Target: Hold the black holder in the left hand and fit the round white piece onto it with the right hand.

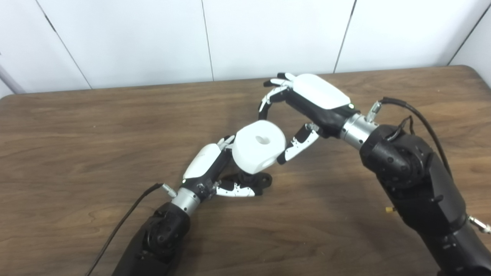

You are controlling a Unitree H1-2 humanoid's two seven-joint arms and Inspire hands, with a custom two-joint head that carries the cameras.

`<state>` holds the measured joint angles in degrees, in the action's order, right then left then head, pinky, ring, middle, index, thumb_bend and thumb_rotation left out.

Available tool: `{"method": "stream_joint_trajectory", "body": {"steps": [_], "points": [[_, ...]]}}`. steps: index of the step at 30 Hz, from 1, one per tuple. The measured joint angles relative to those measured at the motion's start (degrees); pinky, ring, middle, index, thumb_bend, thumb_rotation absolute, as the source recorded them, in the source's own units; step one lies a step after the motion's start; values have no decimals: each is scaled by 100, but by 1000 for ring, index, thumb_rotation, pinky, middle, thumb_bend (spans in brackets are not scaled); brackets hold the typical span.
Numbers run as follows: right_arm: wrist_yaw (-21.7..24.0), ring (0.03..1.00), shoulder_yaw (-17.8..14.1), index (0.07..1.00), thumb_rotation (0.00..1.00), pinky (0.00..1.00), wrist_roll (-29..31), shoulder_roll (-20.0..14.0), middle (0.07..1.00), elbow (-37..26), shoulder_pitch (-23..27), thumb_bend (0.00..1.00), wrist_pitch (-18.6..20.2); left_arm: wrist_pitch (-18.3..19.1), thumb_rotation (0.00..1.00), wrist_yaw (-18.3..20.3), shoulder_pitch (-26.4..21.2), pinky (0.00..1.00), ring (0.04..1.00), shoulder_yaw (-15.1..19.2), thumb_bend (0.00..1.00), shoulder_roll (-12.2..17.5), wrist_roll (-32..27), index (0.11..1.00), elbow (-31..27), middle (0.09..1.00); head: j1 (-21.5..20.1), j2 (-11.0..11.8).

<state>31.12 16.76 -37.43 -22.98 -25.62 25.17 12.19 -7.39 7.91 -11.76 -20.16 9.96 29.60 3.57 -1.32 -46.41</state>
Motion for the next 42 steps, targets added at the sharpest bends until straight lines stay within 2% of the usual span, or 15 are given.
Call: {"method": "stream_joint_trajectory", "body": {"steps": [6,11,16,26,32,35,39,42], "points": [[57,914,-53,478,139,1000,20,-7,697,-5,2,523,10,1,54,1,0,1000,980,-1,524,-3,2,481,0,818,26,-18],[272,908,-263,478,136,1000,-23,-11,700,-237,63,524,344,2,54,2,0,1000,981,8,524,0,0,482,0,819,9,-9],[478,905,-513,478,134,1000,-26,-37,707,-462,411,523,626,4,53,7,0,1000,981,13,524,0,-3,482,0,818,18,0],[556,889,-591,478,133,1000,-53,-123,699,-650,405,523,772,-1,53,7,0,1000,980,15,524,3,-9,482,0,818,0,35],[688,885,-605,478,133,1000,-483,8,687,-1169,263,522,1259,-6,52,11,3,1000,980,29,524,13,-14,482,-3,818,-114,114],[861,878,-610,478,134,1000,-968,189,683,-1414,116,522,1425,-31,52,23,12,1000,979,46,524,38,-31,482,-7,818,-263,184],[1098,876,-645,477,135,1000,-1648,465,695,-1661,-167,523,1441,-34,52,47,33,1000,980,87,524,78,-44,482,-31,818,-351,220],[1207,890,-704,477,137,1000,-1996,518,705,-1764,-333,524,1429,-24,52,60,44,1000,979,114,524,85,-47,482,-37,816,-396,220]]}}
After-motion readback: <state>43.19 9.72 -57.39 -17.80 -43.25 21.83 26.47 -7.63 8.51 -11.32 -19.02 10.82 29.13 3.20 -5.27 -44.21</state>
